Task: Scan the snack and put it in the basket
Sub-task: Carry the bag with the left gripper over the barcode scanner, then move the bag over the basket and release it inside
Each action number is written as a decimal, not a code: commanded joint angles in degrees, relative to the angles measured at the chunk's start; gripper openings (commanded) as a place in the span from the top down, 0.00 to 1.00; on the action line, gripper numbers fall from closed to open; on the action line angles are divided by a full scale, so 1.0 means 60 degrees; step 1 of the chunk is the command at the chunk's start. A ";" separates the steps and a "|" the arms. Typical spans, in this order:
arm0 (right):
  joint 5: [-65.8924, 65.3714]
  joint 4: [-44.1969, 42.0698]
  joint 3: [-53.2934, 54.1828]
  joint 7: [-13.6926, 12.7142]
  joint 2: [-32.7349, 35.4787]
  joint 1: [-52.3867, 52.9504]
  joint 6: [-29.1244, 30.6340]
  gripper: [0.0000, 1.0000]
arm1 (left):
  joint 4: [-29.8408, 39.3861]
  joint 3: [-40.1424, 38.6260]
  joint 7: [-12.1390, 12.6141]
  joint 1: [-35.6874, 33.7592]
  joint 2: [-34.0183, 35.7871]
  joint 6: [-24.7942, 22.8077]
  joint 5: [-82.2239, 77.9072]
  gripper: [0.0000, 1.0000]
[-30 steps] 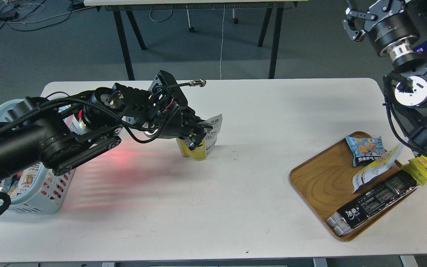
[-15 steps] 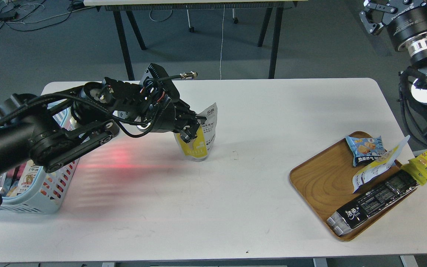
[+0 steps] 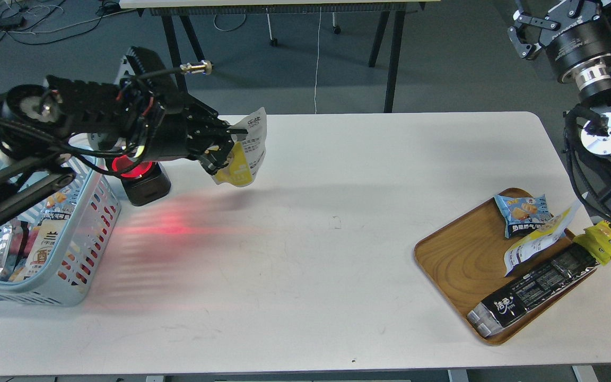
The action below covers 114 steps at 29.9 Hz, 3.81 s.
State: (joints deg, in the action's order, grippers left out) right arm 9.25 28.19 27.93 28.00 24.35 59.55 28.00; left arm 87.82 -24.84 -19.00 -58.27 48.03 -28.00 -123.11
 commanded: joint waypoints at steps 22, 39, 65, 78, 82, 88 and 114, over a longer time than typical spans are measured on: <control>-0.0003 0.0077 0.0077 -0.0001 -0.0016 -0.0022 -0.0001 0.03 | -0.0311 0.0199 -0.0452 0.1494 0.1472 0.0000 0.0055 1.00; -0.0003 0.0077 0.0062 -0.0001 -0.0148 0.0007 -0.0001 0.03 | -0.0150 0.0170 -0.0495 0.1391 0.1545 0.0000 0.0055 1.00; -0.0003 0.0106 0.0062 -0.0001 -0.0236 0.0124 -0.0001 0.03 | 0.0157 0.0009 -0.0554 0.0966 0.1926 0.0000 0.0055 1.00; -0.0003 0.0106 0.0047 -0.0001 -0.0236 0.0124 -0.0001 0.03 | 0.0891 -0.2012 -0.1500 0.0937 0.4135 0.0000 0.0814 1.00; -0.0003 0.0106 0.0047 -0.0001 -0.0236 0.0110 -0.0001 0.03 | 0.0803 -0.2028 -0.1500 0.0937 0.5614 0.0000 0.2760 1.00; -0.0003 0.0106 0.0047 -0.0001 -0.0250 0.0095 -0.0001 0.03 | 0.0028 -0.1473 -0.1500 0.0981 0.6482 0.0000 0.3380 1.00; -0.0003 0.0106 0.0033 -0.0001 -0.0133 0.0110 -0.0001 0.03 | -0.1716 0.0697 -0.1500 0.0937 0.5795 0.1356 0.6539 0.01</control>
State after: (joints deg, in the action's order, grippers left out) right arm 9.23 28.92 28.17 28.00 23.42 60.13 28.00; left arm 78.89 -20.44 -27.99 -52.43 84.34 -20.09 -92.22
